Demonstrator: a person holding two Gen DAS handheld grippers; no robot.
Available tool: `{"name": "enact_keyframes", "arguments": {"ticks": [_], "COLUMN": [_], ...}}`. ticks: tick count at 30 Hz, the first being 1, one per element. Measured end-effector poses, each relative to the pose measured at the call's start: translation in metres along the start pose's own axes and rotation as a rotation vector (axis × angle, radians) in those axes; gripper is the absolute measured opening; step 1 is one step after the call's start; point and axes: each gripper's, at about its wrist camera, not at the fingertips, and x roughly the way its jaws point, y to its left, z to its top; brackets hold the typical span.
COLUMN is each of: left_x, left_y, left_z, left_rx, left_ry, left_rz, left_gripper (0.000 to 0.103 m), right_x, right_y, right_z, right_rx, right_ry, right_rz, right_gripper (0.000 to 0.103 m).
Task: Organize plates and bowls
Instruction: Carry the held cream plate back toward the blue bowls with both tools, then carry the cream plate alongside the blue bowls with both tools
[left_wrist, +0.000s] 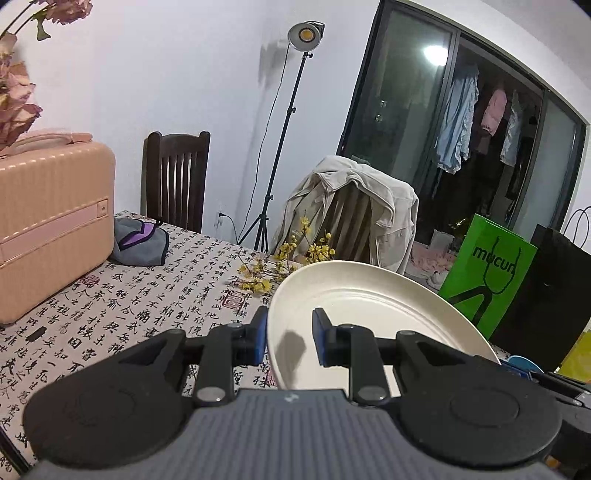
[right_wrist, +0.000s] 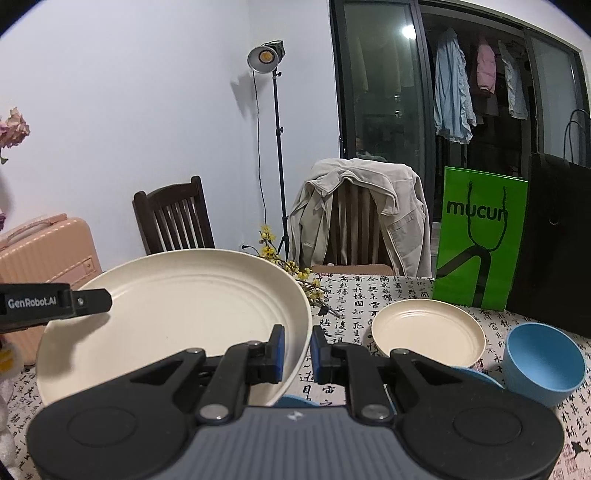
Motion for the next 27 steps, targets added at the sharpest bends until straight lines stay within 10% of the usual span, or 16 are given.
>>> {"name": "enact_keyframes", "arguments": {"ticks": [27], "left_x": [-0.049], "left_y": [0.006], "left_z": [-0.036], "left_rx": [0.019], "left_ry": [-0.028], "left_rz": [-0.031], "left_gripper": [0.024], "right_x": [-0.045], "right_y": [-0.004], "right_z": [-0.043], "right_rx": [0.076], "right_ry": [-0.031], "right_rz": [0.006], "right_gripper": [0.014]}}
